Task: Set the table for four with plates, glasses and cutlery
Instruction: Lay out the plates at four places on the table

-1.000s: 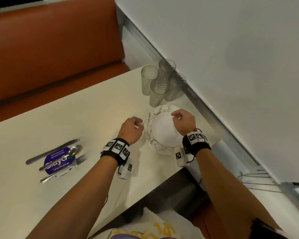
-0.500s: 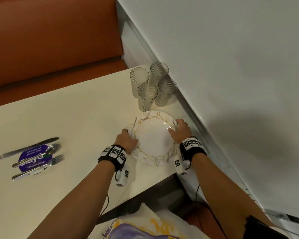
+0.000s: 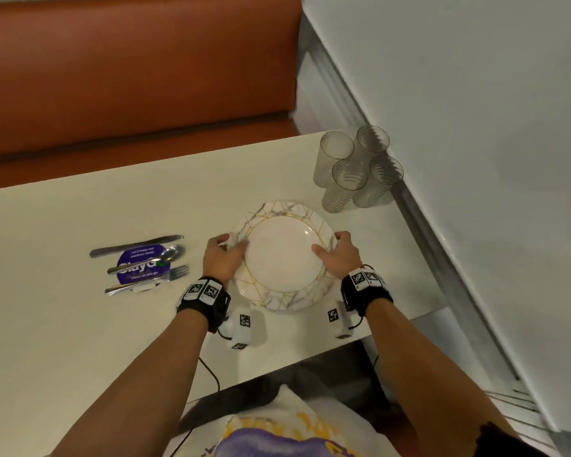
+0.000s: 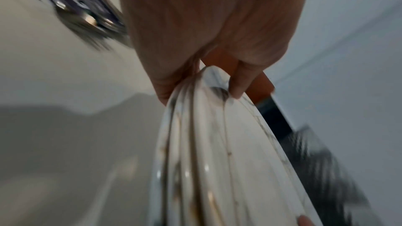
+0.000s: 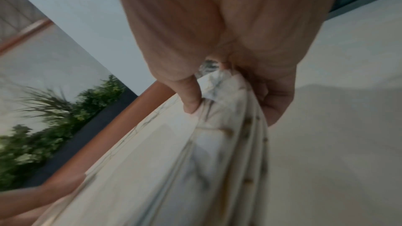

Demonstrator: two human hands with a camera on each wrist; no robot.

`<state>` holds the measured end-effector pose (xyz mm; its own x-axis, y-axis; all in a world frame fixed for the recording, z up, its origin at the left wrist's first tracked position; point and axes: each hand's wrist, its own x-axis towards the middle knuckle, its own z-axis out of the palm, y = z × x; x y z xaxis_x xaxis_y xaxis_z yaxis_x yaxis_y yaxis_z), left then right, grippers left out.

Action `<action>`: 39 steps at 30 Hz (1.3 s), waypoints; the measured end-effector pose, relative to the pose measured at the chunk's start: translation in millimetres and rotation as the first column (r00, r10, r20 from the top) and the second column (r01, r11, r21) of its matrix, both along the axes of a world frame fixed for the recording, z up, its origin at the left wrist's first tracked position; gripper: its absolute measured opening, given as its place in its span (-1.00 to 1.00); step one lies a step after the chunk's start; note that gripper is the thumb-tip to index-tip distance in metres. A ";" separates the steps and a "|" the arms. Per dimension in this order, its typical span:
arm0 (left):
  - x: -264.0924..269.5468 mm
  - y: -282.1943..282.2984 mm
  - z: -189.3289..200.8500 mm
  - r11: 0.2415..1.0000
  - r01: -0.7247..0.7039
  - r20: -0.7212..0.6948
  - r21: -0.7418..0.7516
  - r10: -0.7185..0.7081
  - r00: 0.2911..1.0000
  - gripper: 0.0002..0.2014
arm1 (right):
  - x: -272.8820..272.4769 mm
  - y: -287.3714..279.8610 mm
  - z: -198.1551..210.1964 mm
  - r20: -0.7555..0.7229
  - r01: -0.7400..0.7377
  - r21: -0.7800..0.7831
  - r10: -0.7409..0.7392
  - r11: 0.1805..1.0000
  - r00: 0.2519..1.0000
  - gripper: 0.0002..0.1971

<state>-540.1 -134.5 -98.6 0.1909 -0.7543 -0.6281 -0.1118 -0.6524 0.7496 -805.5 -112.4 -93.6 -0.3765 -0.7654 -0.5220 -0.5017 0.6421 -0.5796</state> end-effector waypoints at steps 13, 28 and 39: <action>214.4 38.9 33.1 0.912 -0.398 -0.572 0.097 0.379 0.728 -0.57 | 213.5 -24.0 42.0 0.200 -0.080 -0.267 0.137 0.960 0.970 -0.41; 271.7 6.6 35.9 0.622 -0.744 -0.136 -0.244 0.737 0.662 -0.22 | 164.7 -116.8 27.0 0.374 0.291 -0.329 -0.159 0.899 0.914 -0.71; 260.6 -2.3 48.3 0.543 -0.776 -0.136 -0.319 0.785 0.605 -0.51 | 136.1 -145.0 -57.9 0.253 0.341 -0.116 -0.305 0.933 0.918 -0.69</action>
